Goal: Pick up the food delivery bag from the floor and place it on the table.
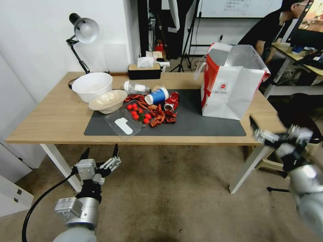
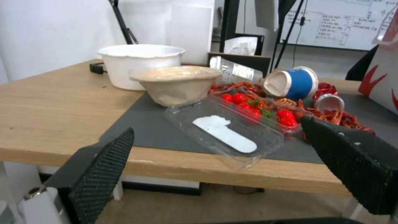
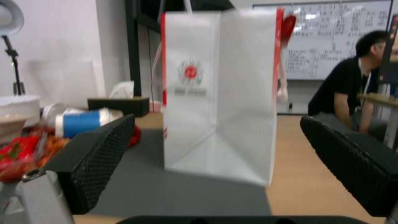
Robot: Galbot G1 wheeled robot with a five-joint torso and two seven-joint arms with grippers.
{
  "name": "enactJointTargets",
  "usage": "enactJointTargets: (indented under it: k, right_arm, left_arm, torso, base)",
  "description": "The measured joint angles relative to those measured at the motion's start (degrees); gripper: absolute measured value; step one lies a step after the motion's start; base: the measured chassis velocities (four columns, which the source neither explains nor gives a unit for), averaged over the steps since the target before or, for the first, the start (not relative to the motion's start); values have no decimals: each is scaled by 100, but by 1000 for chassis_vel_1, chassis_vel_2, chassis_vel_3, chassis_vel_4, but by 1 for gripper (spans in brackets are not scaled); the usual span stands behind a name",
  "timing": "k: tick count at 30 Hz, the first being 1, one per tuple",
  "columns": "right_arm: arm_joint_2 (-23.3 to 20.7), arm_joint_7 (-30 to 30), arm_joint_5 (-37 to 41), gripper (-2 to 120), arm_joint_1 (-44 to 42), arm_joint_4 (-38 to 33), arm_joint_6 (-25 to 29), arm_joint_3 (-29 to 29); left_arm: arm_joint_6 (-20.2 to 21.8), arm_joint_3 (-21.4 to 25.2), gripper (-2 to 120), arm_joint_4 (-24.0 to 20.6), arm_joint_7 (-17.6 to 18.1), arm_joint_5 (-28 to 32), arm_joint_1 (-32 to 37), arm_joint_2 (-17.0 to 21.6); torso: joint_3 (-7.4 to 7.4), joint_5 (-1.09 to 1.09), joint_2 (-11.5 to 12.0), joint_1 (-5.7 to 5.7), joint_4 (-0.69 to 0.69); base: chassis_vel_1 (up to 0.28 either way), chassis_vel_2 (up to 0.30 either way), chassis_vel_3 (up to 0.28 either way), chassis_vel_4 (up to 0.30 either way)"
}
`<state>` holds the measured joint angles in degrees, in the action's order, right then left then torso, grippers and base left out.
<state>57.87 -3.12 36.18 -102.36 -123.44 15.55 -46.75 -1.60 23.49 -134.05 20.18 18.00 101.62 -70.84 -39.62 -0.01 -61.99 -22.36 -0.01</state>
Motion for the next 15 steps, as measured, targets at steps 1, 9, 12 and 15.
enactJointTargets:
  k: [1,9,12,15]
  right_arm:
    - [146,-51,-85,100,-112,-6,56,48]
    - [532,-387,-263,100,-198,208,245,425]
    - [594,-465,-182,100,-126,356,259,599]
    - [650,-424,-150,100,-78,436,259,684]
  left_arm:
    - [-14,-5,100,22,-2,-18,-4,0]
    - [-84,-1,100,180,-44,-250,23,6]
    - [-102,11,100,239,-103,-271,49,-16]
    - [-142,26,100,300,-105,-271,49,-27]
  torso:
    - [0,-1,0,0,0]
    - [0,0,0,0,2]
    - [-1,1,0,0,2]
    - [-1,1,0,0,2]
  base:
    - [0,0,0,0]
    - [0,0,0,0]
    - [0,0,0,0]
    - [0,0,0,0]
